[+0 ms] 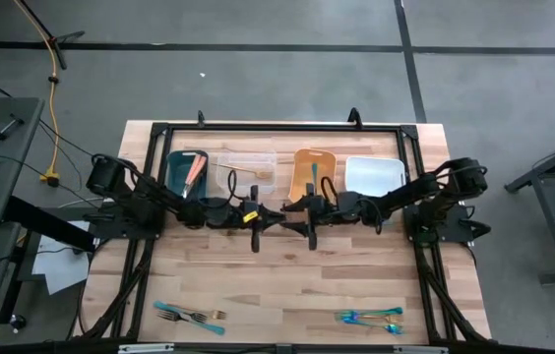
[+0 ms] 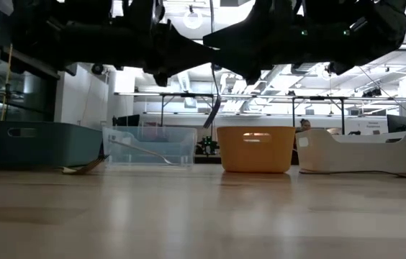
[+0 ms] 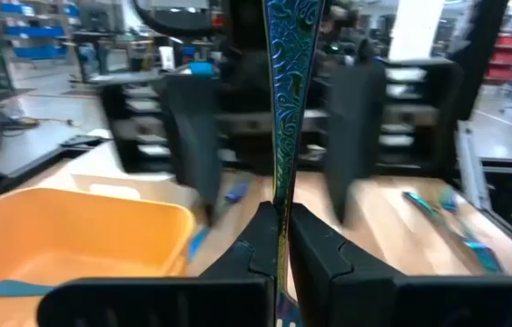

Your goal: Sort silverware by color (type)

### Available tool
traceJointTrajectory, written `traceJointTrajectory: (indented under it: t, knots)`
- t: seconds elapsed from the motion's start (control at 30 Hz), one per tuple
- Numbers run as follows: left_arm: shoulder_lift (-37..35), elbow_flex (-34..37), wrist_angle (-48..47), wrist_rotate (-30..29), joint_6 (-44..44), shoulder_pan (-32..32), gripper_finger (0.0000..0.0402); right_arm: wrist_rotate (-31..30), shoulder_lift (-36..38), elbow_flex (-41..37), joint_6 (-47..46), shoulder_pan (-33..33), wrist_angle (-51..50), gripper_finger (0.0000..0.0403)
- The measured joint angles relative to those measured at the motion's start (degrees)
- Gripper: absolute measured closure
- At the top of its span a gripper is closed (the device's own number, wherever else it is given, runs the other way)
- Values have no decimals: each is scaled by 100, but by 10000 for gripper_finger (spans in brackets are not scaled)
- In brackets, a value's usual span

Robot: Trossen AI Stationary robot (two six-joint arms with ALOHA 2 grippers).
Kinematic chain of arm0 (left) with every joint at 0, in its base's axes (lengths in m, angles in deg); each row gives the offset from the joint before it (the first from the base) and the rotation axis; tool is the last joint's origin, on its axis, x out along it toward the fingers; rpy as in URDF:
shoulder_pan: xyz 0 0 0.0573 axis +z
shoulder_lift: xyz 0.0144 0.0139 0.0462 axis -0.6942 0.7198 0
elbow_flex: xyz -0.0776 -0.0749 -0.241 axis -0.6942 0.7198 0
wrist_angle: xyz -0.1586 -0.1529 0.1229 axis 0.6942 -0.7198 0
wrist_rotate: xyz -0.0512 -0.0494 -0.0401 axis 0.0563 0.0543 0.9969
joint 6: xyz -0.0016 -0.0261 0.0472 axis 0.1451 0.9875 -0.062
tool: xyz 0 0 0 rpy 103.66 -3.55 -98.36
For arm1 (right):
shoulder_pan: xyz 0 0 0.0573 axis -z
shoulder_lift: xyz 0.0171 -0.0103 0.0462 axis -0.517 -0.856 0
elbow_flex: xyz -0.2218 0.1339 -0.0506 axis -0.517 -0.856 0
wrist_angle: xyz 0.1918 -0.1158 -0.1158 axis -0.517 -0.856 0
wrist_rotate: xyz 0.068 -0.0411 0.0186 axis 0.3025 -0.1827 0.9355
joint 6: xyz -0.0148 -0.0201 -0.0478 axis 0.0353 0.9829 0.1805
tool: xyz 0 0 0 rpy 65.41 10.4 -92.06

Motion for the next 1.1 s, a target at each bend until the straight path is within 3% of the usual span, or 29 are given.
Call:
traceJointTrajectory:
  t: [0.2, 0.6, 1.1]
  knots:
    - [0, 31, 4, -244, 2, 58, 398, -17, 0, -2, -306, 36, 17, 246]
    - [-8, 38, -41, -302, 35, 57, 401, -108, 11, -15, -493, 125, 90, 391]
    - [-86, 31, -305, -234, -1, 51, 376, -66, 11, -19, -293, 103, 153, 400]
